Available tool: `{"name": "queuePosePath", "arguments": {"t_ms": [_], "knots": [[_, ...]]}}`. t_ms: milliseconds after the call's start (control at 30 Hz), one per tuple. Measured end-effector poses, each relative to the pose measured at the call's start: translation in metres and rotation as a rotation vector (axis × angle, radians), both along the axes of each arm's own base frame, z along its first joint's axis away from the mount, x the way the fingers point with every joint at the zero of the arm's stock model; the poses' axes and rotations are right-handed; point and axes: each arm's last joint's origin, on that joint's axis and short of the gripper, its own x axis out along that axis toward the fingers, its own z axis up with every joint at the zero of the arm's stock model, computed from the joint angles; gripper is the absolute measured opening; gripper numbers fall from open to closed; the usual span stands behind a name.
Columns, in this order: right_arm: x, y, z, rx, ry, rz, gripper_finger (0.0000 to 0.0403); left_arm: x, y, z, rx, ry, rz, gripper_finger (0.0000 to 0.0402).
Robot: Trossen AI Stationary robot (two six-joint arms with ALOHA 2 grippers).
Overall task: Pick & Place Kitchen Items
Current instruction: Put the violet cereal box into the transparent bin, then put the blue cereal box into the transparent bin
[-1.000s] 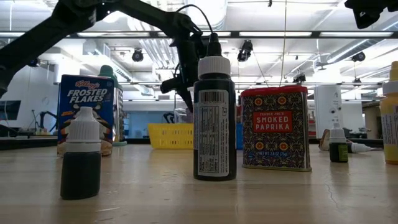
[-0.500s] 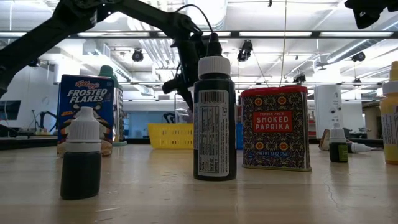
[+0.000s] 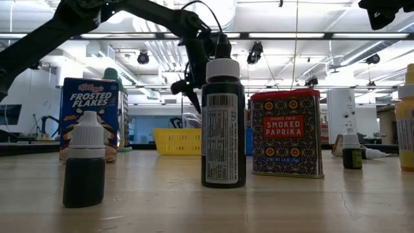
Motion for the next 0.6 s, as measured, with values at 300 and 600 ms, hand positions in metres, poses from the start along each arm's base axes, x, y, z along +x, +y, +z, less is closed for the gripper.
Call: {"name": "queuePosePath", "arguments": {"t_ms": [300, 600], "knots": [[0.0, 0.0, 0.0, 0.0, 0.0, -0.001, 0.0008, 0.005, -0.011, 0.027, 0.078, -0.024, -0.054, 0.032], [0.0, 0.0, 0.0, 0.0, 0.0, 0.0, 0.0008, -0.002, -0.077, 0.075, 0.151, 0.008, -0.282, 0.0321]]}}
